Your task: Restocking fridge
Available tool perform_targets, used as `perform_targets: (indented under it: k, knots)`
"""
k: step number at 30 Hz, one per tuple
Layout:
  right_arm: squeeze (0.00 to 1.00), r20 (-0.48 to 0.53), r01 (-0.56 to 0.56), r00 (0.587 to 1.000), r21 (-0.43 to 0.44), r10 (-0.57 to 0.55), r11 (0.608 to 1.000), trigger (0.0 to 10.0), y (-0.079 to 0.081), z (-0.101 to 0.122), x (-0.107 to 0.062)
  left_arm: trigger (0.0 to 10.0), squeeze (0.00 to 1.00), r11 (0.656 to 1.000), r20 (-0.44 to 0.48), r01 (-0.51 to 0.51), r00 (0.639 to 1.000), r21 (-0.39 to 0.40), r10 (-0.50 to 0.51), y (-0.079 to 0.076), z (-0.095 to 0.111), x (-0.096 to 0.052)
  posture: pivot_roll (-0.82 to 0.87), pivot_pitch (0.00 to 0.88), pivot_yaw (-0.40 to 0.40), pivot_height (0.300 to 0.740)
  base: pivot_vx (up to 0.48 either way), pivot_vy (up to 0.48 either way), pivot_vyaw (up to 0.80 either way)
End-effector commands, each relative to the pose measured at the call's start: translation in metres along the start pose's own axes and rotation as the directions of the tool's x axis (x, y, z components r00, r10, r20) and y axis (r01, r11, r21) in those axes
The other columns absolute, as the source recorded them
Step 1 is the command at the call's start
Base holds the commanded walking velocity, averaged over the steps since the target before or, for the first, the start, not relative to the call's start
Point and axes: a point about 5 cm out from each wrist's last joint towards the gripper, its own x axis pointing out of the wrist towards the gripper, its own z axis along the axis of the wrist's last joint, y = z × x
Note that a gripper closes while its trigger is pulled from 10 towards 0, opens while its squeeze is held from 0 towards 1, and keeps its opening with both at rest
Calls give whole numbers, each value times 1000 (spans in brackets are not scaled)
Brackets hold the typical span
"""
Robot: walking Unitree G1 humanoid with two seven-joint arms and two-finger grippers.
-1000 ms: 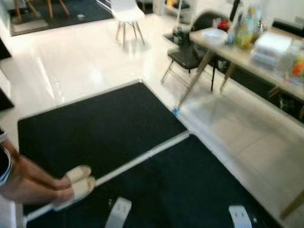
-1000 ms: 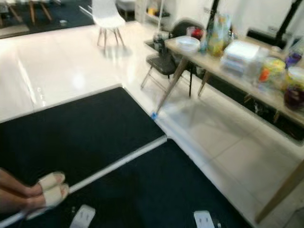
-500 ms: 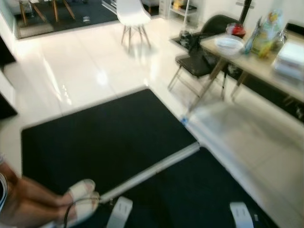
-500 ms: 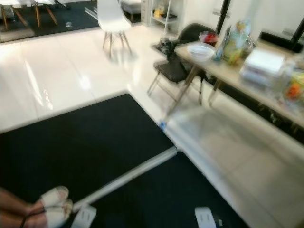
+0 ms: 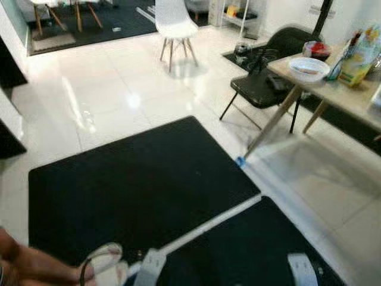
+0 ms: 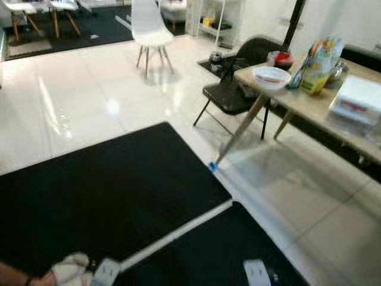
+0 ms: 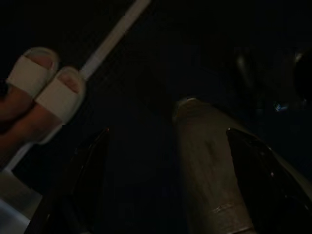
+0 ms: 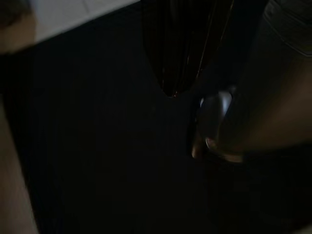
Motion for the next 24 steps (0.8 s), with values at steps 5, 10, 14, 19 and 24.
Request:
perform_targets:
  k: [5,10,14,19,24]
  knots:
    - [0,-3,42,999,46,-42,998,10000,-1,-3,0,10000,0,1000,-25,1,1000,-5,-1,-1,-7,-1,-40,0,-25,740,302,0,0]
    - [0,-12,44,999,41,-44,998,10000,-2,-4,0,10000,0,1000,-25,0,1000,-4,0,-1,-7,-1,-37,0,-24,740,305,0,-640]
    - [0,-15,44,999,43,-43,998,10000,-1,-5,0,10000,0,1000,-24,-1,1000,-5,1,0,-6,-1,-35,0,-27,740,307,0,-800]
    - [0,-16,43,999,46,-42,998,10000,0,-5,0,10000,0,1000,-25,0,1000,-7,0,-1,-7,-1,-36,0,-26,740,306,0,-800]
    - [0,-16,44,999,48,-43,998,10000,0,-6,0,10000,0,1000,-27,1,1000,-7,-1,0,-7,-1,-34,0,-25,740,304,0,-800]
